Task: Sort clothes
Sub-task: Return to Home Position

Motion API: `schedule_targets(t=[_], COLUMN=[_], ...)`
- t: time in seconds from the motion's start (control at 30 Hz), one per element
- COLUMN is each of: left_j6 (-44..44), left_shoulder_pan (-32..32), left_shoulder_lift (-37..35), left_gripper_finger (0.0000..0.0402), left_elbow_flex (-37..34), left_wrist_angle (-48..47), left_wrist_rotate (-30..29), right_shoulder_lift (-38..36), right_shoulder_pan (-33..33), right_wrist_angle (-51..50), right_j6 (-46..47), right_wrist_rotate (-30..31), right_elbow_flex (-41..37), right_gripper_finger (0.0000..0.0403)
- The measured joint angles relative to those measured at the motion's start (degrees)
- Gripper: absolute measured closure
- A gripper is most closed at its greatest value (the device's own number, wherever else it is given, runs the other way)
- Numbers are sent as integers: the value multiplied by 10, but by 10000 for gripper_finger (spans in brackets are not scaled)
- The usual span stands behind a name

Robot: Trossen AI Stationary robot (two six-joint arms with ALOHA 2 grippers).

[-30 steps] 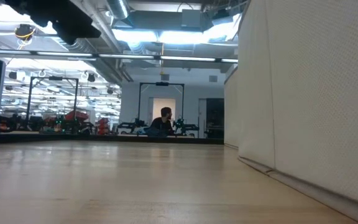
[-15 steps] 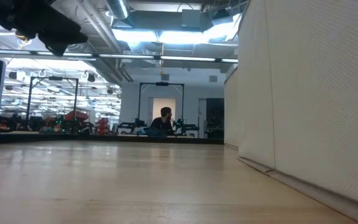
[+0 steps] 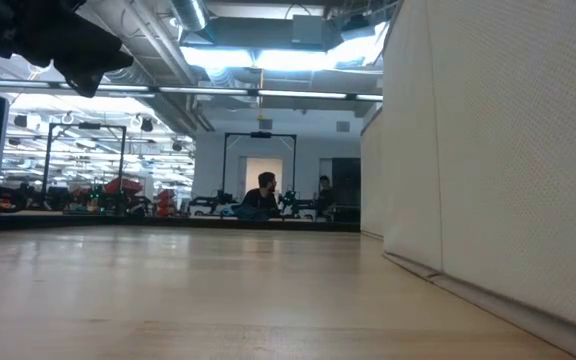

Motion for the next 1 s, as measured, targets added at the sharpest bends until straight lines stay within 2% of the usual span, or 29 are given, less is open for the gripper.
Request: schedule_targets(t=[0.2,0.47,0.8,1.0], left_j6=[17,66,76,91], left_shoulder_pan=[0,4,58,108], left_shoulder_lift=[-2,-17,-101,-169], left_gripper_finger=[282,290,326,345], left_elbow_flex=[0,-4,-90,-114], left_wrist_angle=[1,23,64,62], left_wrist_rotate=[0,0,0,72], right_shoulder_lift=[-1,-1,-1,-1], right_shoulder_pan=[0,0,0,0], right_wrist_angle=[59,80,79,79], right_j6=[-10,-38,-43,-43], right_wrist_rotate=[45,55,64,64], right_elbow_flex=[-40,-51,-52,-52], right_gripper_finger=[392,390,391,391])
